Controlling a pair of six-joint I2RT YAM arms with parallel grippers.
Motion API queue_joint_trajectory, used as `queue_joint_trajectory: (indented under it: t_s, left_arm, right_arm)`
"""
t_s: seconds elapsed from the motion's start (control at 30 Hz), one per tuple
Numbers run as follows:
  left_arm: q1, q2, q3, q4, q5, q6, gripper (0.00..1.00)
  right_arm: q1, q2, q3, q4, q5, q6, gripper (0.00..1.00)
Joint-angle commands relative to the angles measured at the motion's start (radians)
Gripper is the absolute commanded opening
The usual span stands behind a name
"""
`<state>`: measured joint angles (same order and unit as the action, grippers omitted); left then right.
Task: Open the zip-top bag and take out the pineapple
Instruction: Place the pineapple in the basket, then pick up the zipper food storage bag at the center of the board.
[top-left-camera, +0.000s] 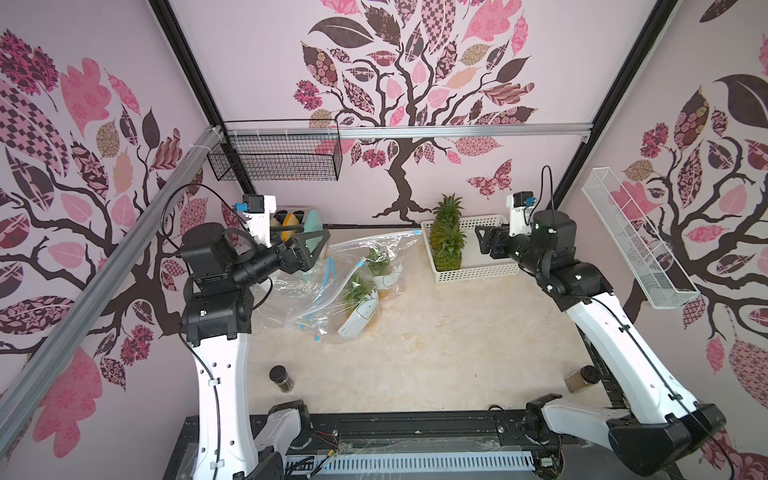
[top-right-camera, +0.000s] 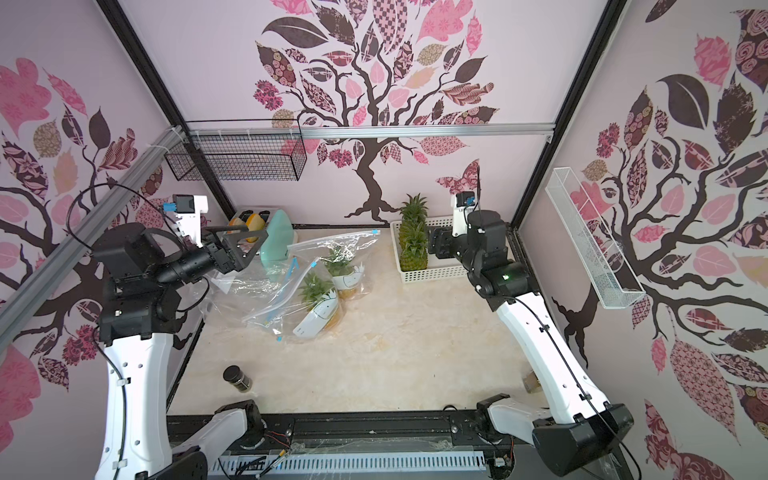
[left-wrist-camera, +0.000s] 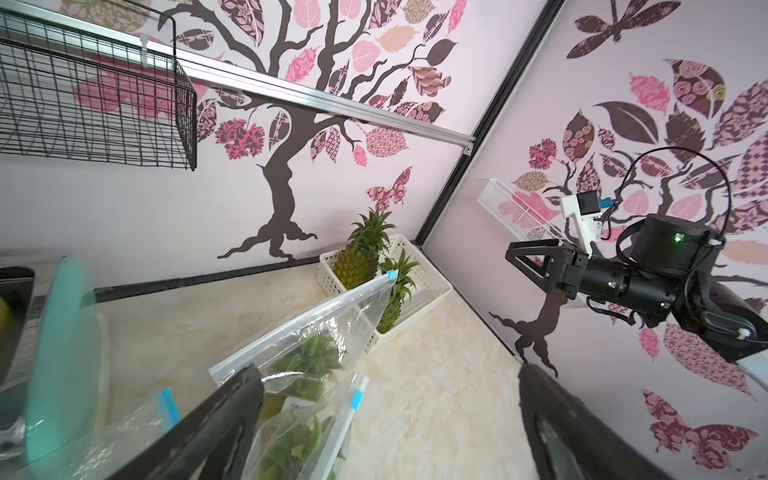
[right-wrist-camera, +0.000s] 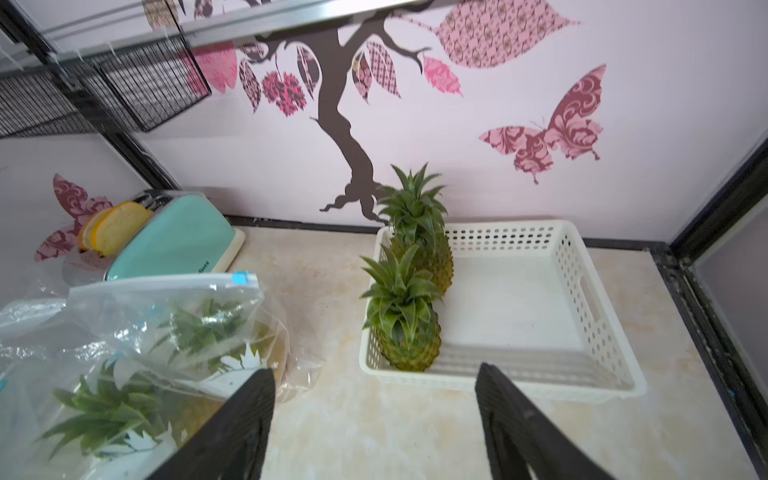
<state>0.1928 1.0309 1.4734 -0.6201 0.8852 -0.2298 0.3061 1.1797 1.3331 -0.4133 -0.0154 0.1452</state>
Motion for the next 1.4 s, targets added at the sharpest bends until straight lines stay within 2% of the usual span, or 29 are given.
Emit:
queue_joint_trajectory:
  t_s: [0.0,0.17,0.3,0.37,0.6,0.8,1.13,1.27,1.33,1.37]
  left_arm:
    - [-0.054,0.001,0.059,-0.263,-0.109,0.141,0.98]
    - [-0.307,0.070,0.133,-0.510,-0.447,0.252,0.98]
    - [-0.528,0.143,0.095,-0.610,-0.741,0.280,0.98]
    - [-0.601,0.174,0.053,-0.611,-0.841,0.283,0.98]
    - [-0.619,0.197,-0.084,-0.470,-0.984,0.293,0.98]
    - [-0.619,0.184,-0.128,-0.376,-1.034,0.316,0.98]
    - [-0.619,0.268,-0.164,-0.260,-0.949,0.346,0.92]
    - [-0.619,0.324,-0.167,-0.238,-0.904,0.345,0.81]
    - [-0.619,0.352,-0.161,-0.238,-0.891,0.344,0.69]
    - [-0.619,0.366,-0.155,-0.240,-0.888,0.346,0.58]
  right_arm:
    - [0.001,-0.035,-0.062,-0.058,-0.021,-0.018,0.78]
    - [0.001,-0.070,-0.112,-0.061,-0.063,-0.011,0.77]
    - [0.001,-0.095,-0.136,-0.055,-0.087,-0.003,0.77]
    - [0.001,-0.104,-0.143,-0.057,-0.088,-0.004,0.77]
    - [0.001,-0.126,-0.156,-0.067,-0.092,-0.011,0.76]
    - [0.001,-0.120,-0.155,-0.059,-0.105,-0.011,0.76]
    - [0.000,-0.106,-0.158,-0.055,-0.107,-0.011,0.76]
    - [0.000,-0.107,-0.162,-0.058,-0.094,-0.015,0.76]
    - [0.001,-0.107,-0.162,-0.063,-0.088,-0.016,0.76]
    - [0.001,-0.109,-0.163,-0.062,-0.087,-0.017,0.76]
